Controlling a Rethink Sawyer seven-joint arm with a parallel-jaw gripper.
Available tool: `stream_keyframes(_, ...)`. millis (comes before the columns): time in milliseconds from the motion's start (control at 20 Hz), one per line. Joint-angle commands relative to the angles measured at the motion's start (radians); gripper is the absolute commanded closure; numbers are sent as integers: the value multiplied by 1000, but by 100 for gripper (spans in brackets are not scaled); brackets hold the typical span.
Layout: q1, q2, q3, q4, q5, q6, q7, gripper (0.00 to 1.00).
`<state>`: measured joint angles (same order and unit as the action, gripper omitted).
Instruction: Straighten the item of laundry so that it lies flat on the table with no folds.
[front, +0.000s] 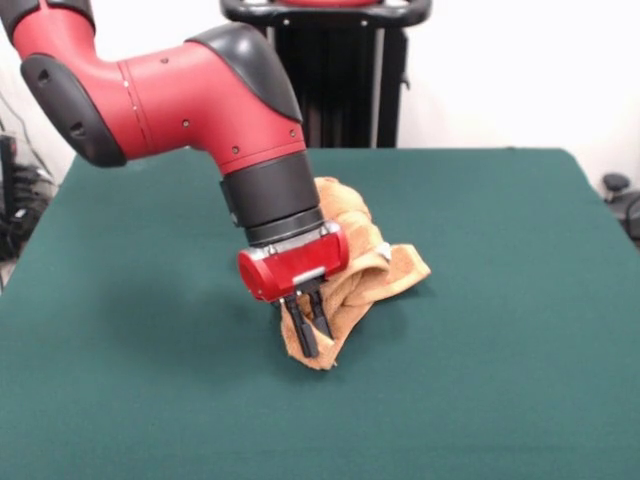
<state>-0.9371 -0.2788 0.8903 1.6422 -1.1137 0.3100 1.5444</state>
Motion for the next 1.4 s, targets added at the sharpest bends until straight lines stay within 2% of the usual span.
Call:
stream_keyframes(50,64,-7,-10,-36,23,160,-269,100)
stream_keyframes(700,90,-36,-31,-46,41,233,-271,100)
stream_keyframes(1050,25,-138,61,38,201,328,-285,100)
stream_keyframes(1150,20,-193,96,98,244,337,-260,100)
stream_keyframes(1400,28,-222,107,97,282,359,-242,100)
